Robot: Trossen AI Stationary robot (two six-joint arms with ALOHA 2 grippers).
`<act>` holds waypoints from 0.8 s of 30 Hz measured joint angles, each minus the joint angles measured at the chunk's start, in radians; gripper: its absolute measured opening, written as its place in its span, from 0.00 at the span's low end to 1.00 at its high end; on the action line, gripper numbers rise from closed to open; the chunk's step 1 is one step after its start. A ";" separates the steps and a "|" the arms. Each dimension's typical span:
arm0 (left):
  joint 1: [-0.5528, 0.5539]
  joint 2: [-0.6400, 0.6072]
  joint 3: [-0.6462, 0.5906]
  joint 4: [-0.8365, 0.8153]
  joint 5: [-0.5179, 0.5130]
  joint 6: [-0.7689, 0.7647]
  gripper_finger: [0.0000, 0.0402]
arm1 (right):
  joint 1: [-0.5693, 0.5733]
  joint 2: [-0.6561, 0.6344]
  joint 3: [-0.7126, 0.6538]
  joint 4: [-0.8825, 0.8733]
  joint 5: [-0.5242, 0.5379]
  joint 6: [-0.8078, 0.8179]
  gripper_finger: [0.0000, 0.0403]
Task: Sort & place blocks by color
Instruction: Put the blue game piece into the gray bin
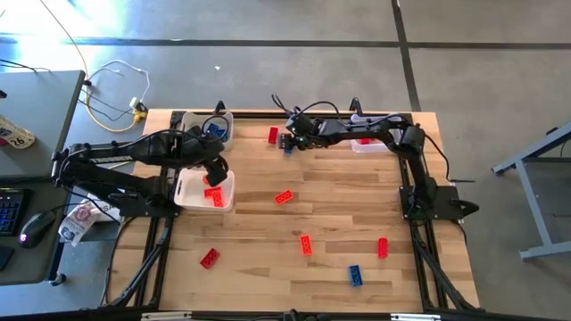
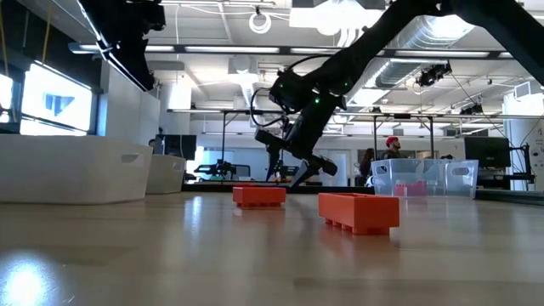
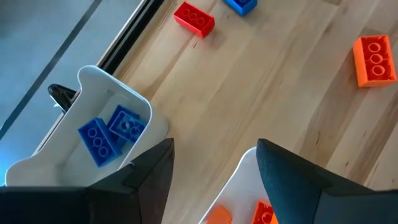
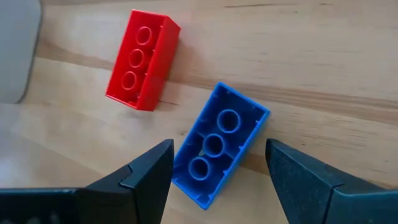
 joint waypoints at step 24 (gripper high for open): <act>0.000 0.001 -0.001 0.028 -0.037 0.027 0.53 | -0.024 0.004 0.000 0.025 0.011 0.058 0.60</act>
